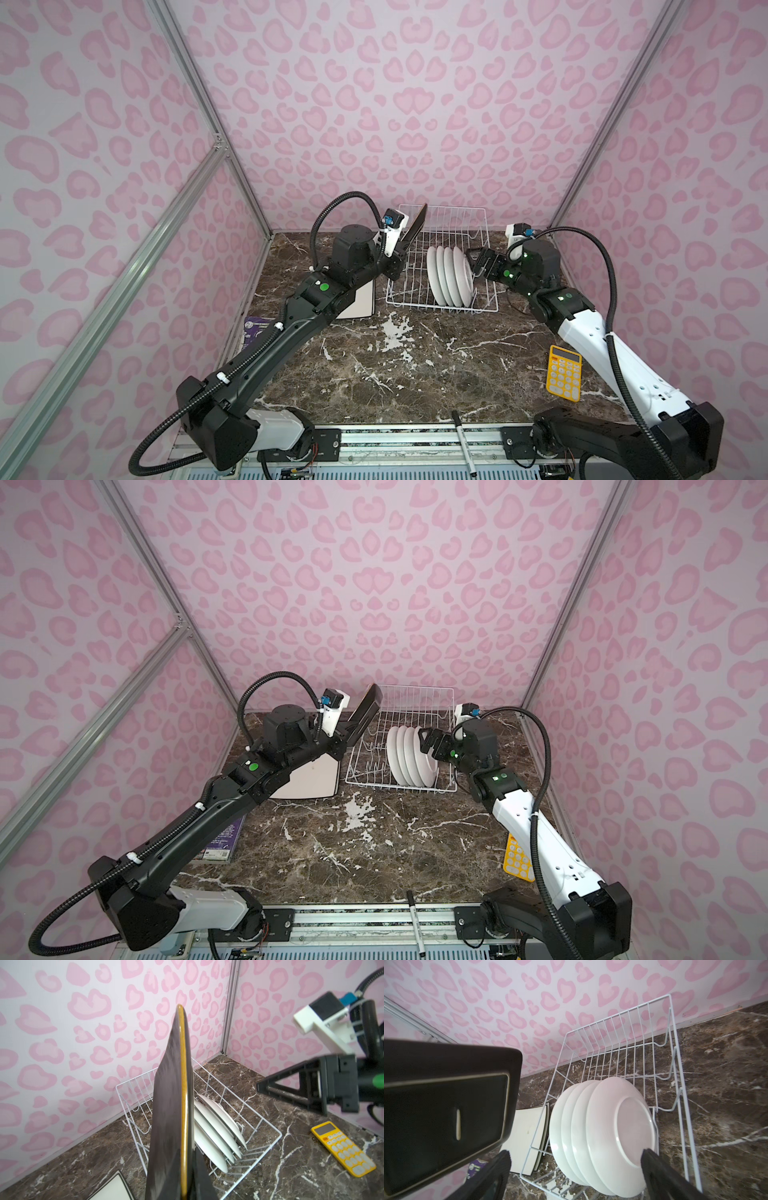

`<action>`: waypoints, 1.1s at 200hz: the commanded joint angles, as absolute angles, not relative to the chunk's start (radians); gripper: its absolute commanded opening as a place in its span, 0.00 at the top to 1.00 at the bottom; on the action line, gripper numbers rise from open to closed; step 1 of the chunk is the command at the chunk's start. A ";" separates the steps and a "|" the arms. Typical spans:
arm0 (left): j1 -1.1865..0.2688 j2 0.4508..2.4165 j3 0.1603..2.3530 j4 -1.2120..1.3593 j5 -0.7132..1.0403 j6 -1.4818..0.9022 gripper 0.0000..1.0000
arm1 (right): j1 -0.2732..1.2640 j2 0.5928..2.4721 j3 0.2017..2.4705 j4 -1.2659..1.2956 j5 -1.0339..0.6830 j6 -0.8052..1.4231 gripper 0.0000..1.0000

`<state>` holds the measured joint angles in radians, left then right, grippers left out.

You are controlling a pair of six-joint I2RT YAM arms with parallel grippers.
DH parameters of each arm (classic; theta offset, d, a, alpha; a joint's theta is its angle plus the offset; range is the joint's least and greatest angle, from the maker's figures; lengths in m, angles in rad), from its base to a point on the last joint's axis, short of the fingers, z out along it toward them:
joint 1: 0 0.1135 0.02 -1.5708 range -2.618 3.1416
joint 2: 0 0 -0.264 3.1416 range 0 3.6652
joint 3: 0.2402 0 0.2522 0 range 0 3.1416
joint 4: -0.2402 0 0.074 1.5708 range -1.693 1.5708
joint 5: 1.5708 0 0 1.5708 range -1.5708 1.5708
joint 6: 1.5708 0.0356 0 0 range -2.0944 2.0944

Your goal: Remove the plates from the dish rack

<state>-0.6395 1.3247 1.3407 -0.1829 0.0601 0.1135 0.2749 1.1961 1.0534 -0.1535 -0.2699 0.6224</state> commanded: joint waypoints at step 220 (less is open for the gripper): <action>-0.803 1.237 0.898 0.399 -0.041 1.192 0.96 | 0.253 1.402 1.174 -0.085 -0.644 0.858 0.09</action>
